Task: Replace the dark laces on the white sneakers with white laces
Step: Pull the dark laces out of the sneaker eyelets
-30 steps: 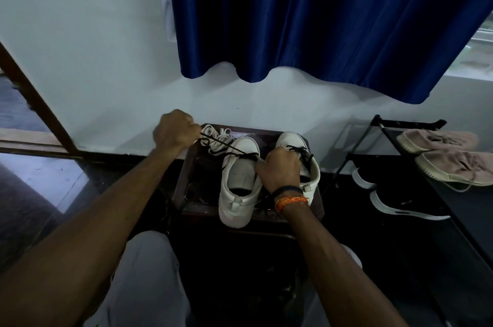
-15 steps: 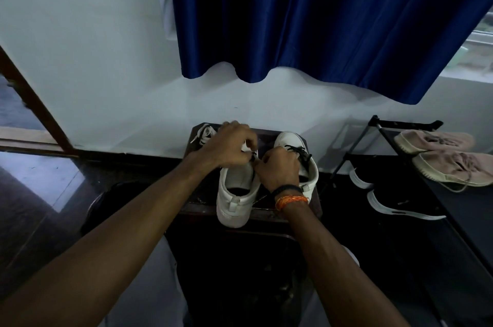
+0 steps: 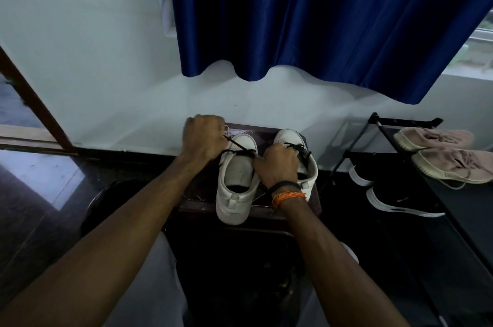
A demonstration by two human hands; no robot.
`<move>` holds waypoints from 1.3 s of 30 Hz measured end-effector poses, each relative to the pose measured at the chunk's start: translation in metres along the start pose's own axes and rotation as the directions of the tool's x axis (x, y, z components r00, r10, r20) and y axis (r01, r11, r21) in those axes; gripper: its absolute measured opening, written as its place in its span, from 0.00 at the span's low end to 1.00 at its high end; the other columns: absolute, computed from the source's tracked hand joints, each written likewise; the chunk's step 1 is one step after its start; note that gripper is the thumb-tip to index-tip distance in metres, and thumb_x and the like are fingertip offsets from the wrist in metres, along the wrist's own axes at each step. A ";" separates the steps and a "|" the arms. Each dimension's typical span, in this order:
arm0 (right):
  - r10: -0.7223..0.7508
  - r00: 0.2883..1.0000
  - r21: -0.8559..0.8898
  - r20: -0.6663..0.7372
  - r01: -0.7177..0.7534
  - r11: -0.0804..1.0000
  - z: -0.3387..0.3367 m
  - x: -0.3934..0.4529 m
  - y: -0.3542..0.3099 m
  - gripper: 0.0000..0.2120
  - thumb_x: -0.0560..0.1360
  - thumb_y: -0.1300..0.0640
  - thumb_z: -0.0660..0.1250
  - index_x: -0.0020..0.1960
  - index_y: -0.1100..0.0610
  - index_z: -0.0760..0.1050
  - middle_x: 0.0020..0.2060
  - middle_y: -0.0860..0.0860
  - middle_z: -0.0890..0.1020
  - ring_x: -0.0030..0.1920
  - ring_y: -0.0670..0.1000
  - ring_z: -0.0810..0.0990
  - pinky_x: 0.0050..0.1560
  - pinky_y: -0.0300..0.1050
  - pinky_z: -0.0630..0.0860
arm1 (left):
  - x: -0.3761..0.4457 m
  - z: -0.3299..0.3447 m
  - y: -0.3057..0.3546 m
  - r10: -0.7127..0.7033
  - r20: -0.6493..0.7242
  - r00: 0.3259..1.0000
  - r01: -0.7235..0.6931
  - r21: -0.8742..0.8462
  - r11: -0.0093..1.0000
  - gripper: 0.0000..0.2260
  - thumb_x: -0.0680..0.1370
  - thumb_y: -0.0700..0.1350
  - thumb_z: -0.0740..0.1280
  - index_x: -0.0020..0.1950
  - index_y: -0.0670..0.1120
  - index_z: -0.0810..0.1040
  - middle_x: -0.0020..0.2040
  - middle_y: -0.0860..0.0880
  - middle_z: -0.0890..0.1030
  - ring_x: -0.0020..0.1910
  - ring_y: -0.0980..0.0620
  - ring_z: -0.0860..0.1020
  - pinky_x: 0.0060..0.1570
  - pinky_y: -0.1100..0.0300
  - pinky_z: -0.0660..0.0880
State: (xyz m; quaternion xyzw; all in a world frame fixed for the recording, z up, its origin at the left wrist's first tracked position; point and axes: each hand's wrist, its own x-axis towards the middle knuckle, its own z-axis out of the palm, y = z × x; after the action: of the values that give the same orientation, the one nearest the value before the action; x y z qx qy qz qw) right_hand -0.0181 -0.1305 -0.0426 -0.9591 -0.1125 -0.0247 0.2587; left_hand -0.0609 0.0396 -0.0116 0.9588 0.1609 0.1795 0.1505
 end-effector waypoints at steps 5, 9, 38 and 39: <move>0.010 1.000 0.023 0.017 -0.010 1.000 0.000 0.000 -0.001 0.11 0.70 0.53 0.69 0.40 0.62 0.81 0.39 0.62 0.83 0.45 0.64 0.81 0.39 0.44 0.68 | -0.002 -0.017 -0.039 -0.307 0.015 0.952 0.306 0.042 0.951 0.07 0.70 0.41 0.68 0.46 0.46 0.82 0.46 0.46 0.84 0.50 0.42 0.81 0.57 0.49 0.74; 0.001 1.000 0.026 0.028 -0.002 1.000 -0.003 -0.003 -0.001 0.10 0.70 0.53 0.69 0.39 0.61 0.81 0.37 0.60 0.83 0.42 0.62 0.81 0.39 0.44 0.69 | -0.002 -0.012 -0.038 -0.264 0.141 0.954 0.261 0.037 0.965 0.11 0.69 0.42 0.71 0.51 0.46 0.82 0.51 0.45 0.82 0.55 0.41 0.78 0.59 0.48 0.73; 0.047 0.998 0.003 0.030 -0.047 0.999 -0.007 -0.001 0.000 0.11 0.73 0.54 0.70 0.43 0.64 0.81 0.43 0.63 0.83 0.47 0.64 0.81 0.42 0.45 0.70 | 0.004 -0.013 0.004 0.153 0.075 0.985 -0.164 0.171 0.972 0.09 0.72 0.41 0.67 0.48 0.40 0.82 0.48 0.39 0.82 0.50 0.39 0.75 0.50 0.50 0.71; 0.048 0.998 -0.001 0.029 -0.048 0.999 -0.007 0.000 -0.002 0.11 0.72 0.54 0.70 0.43 0.64 0.81 0.43 0.63 0.83 0.48 0.64 0.81 0.43 0.45 0.70 | 0.004 -0.020 0.000 0.112 0.064 0.992 -0.119 0.106 0.987 0.08 0.72 0.40 0.68 0.48 0.39 0.82 0.48 0.38 0.81 0.51 0.38 0.75 0.51 0.49 0.73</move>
State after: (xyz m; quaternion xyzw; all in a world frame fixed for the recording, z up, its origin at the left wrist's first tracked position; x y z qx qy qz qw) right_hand -0.0188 -0.1325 -0.0359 -0.9617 -0.0934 -0.0048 0.2577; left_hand -0.0649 0.0459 0.0070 0.9780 0.1103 0.1512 0.0916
